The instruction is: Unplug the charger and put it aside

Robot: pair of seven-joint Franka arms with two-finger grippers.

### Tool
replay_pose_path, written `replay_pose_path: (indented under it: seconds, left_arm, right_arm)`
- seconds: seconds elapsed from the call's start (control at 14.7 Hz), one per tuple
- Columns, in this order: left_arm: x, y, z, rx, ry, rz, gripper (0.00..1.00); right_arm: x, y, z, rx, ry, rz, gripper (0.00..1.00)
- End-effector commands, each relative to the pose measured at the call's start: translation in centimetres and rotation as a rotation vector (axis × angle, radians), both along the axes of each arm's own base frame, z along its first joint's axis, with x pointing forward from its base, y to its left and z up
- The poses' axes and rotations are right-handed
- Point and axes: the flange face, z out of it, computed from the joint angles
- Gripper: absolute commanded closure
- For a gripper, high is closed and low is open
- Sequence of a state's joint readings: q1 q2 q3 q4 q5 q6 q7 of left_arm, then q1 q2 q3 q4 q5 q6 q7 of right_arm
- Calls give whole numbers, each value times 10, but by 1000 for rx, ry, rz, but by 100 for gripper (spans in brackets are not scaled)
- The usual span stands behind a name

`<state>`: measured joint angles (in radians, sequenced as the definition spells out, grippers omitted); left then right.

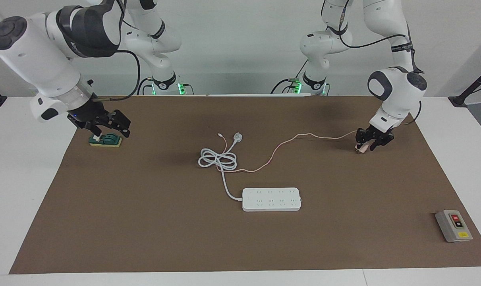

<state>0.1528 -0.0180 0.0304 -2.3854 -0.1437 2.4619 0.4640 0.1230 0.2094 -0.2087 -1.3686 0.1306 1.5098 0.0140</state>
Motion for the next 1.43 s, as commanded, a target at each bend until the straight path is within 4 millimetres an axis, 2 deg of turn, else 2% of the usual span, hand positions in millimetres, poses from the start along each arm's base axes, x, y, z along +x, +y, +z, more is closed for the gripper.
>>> replay_pose_path:
  seconds: [0.0, 0.14, 0.34, 0.54, 0.68, 0.75, 1.02, 1.16, 1.36]
  left_arm:
    - [21, 24, 11, 25, -54, 50, 0]
    - [39, 39, 29, 44, -86, 57, 0]
    - [62, 33, 60, 48, -124, 37, 0]
    - [81, 31, 102, 37, -113, 60, 0]
    - [87, 30, 130, 59, -74, 92, 0]
    - [91, 22, 142, 80, -60, 108, 0]
    - [88, 2, 196, 118, 11, 150, 0]
    - [84, -1, 231, 111, 17, 205, 0]
    - [66, -19, 262, 109, 50, 210, 0]
  right_arm:
    - [-25, -22, 24, -25, -22, 89, 0]
    - [-38, -39, 40, -25, -26, 89, 0]
    - [-62, -43, 54, -48, -28, 117, 0]
    - [-88, -42, 55, -49, -17, 133, 0]
    - [-95, -40, 47, -54, 7, 133, 0]
    - [-95, -38, 47, -60, 8, 138, 0]
    - [-90, -27, 50, -144, 2, 172, 0]
    - [-89, -27, 52, -149, 7, 174, 0]
    - [-94, -28, 49, -142, 54, 172, 0]
